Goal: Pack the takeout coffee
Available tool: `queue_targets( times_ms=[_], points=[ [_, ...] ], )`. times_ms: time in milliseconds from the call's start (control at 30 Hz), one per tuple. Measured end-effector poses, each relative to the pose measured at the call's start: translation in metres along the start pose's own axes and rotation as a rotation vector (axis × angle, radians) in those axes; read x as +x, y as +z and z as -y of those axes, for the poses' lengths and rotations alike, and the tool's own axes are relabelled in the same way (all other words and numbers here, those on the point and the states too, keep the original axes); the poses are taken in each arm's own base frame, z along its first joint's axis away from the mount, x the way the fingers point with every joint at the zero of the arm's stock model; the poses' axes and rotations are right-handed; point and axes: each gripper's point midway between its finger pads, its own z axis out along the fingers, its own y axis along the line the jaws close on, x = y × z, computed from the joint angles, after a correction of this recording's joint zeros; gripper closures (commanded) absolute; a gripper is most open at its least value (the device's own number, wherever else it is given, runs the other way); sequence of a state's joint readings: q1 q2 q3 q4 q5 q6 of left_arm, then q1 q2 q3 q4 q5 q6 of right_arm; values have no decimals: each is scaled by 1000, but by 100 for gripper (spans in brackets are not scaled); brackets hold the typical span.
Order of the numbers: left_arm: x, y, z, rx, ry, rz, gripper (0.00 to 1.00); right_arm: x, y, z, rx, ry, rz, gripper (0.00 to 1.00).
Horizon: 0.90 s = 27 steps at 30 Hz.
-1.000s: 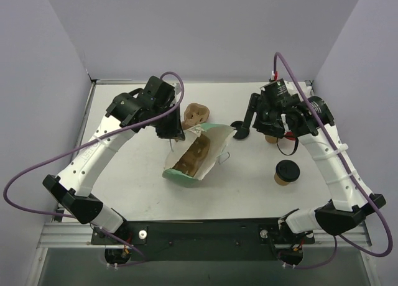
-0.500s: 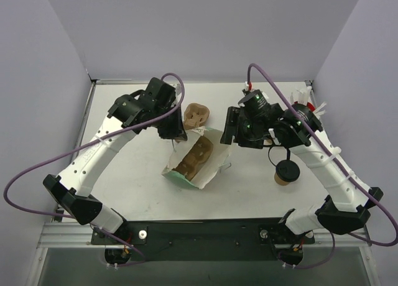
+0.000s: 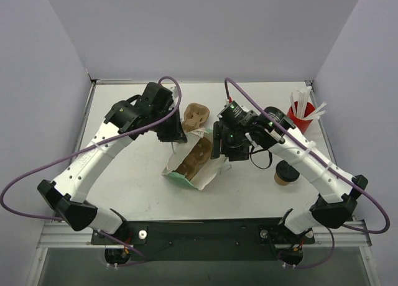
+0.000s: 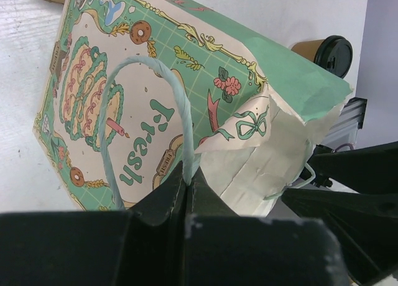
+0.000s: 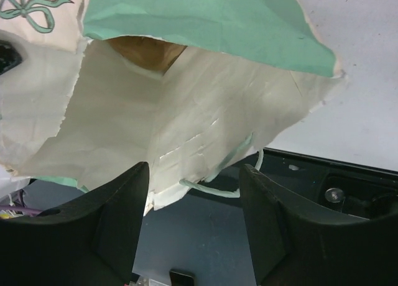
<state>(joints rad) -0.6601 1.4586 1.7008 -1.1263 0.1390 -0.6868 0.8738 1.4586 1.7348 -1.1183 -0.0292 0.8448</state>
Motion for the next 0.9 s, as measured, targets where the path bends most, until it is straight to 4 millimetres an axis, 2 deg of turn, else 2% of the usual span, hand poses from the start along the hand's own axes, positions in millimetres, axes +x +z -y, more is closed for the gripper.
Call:
queue_targets(
  times_ms=[167, 233, 433, 467, 500, 533, 600, 667, 800, 900],
  points=[
    [0, -1, 0, 8, -5, 11, 100, 5, 12, -1, 27, 16, -36, 52],
    [0, -1, 0, 10, -6, 13, 100, 6, 15, -1, 37, 21, -42, 58],
    [-1, -1, 1, 10, -6, 18, 100, 10, 24, 3, 82, 30, -75, 61],
    [-1, -1, 1, 10, -6, 18, 100, 11, 25, 4, 90, 29, -81, 66],
    [-1, -1, 1, 11, -7, 19, 100, 12, 26, 5, 97, 28, -87, 80],
    [-1, -1, 1, 11, -7, 18, 100, 13, 26, 6, 103, 28, -92, 87],
    [-1, -1, 1, 13, -6, 20, 100, 13, 24, 9, 117, 24, -90, 96],
    [-2, -1, 2, 18, -6, 22, 100, 9, 20, 9, 122, 24, -79, 100],
    [-3, -4, 5, 24, -4, 22, 100, -5, 4, 2, 110, 21, -39, 100],
    [-9, -12, 12, 36, 2, 35, 100, -24, -11, -15, 64, 9, 9, 100]
  ],
)
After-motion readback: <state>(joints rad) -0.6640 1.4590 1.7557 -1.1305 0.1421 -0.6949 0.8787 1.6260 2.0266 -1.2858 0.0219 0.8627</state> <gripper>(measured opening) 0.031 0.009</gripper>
